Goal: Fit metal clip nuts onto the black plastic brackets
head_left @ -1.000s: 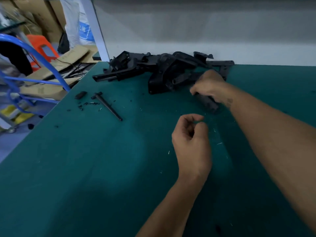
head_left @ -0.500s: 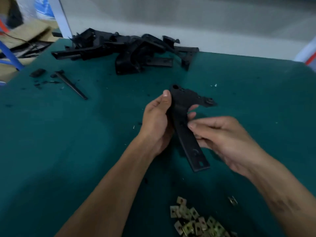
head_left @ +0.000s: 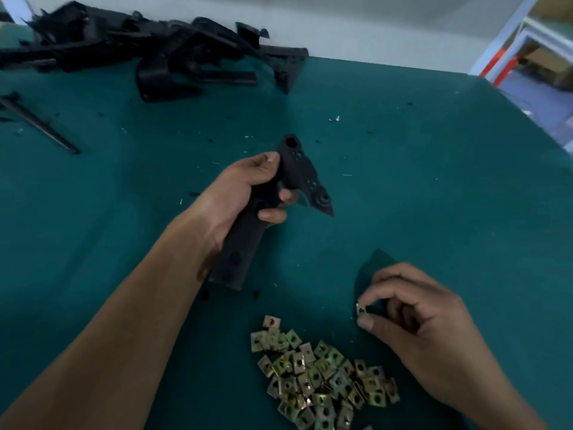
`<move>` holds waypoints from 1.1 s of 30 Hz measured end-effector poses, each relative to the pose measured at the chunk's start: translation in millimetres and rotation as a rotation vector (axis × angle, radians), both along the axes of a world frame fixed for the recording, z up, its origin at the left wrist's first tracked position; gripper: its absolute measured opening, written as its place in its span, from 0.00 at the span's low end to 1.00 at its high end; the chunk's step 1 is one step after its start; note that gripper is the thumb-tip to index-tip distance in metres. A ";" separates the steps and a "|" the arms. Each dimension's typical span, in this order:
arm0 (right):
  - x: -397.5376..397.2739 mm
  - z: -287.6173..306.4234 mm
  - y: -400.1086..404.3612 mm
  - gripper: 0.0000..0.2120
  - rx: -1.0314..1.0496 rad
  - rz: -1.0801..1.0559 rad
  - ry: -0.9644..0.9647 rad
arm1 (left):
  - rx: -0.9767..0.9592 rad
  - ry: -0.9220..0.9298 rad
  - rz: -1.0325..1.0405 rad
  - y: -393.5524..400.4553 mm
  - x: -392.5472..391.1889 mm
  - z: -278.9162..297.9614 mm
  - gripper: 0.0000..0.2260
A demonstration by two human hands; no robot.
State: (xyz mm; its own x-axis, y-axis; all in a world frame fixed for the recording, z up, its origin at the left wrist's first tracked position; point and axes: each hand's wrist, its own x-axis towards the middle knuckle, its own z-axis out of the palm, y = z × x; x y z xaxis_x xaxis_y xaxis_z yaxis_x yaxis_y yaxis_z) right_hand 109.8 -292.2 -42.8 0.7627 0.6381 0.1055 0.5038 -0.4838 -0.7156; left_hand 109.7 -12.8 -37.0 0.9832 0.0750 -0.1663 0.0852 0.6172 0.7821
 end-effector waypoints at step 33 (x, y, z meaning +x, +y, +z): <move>102.0 -8.2 136.4 0.08 0.881 0.095 0.925 | 0.229 -0.098 0.136 19.6 2.3 -6.8 0.12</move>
